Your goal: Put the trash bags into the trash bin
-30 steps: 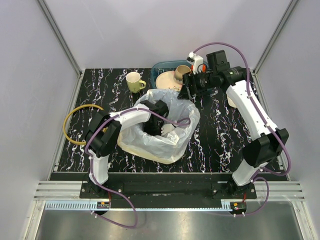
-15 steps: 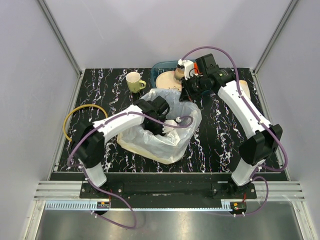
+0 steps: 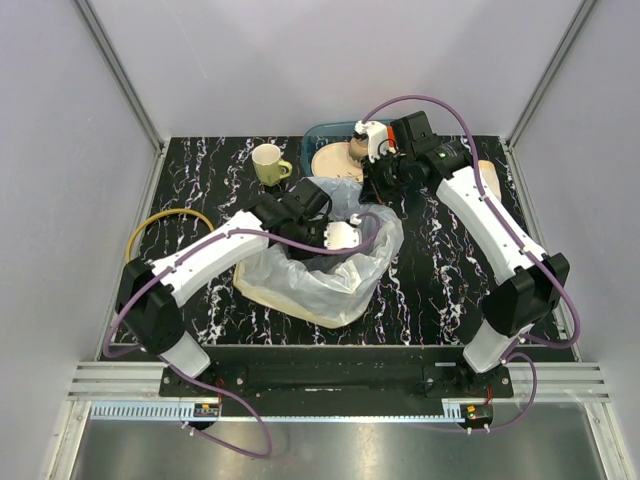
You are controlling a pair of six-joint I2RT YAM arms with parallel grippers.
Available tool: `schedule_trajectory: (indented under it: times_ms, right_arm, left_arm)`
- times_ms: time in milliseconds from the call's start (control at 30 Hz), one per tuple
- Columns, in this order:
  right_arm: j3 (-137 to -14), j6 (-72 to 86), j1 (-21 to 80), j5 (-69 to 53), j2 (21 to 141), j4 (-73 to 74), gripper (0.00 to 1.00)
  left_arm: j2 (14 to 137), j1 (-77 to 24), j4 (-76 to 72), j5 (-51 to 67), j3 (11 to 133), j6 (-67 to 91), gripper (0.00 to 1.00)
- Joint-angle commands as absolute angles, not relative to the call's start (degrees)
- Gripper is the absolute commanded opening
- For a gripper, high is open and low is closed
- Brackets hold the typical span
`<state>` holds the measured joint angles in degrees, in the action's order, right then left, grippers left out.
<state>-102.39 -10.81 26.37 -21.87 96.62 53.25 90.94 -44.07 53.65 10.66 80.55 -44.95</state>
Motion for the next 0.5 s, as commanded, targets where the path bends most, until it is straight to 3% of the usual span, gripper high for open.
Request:
schedule_trajectory:
  times_ms: [0, 167, 467]
  right_arm:
    - [-103.01, -12.57, 27.07, -20.74, 94.31, 52.74, 0.00]
    - [-103.89, -12.66, 27.25, -20.92, 94.31, 54.05, 0.00]
    - [-104.15, -12.74, 27.33, -21.36, 94.48, 54.05, 0.00]
  left_arm:
    - [94.90, -44.47, 51.94, 2.65, 83.41, -45.00, 0.31]
    - [99.05, -43.95, 51.42, -3.15, 79.20, -47.37, 0.31]
    - [106.43, -43.51, 51.33, -3.17, 76.82, -49.21, 0.54]
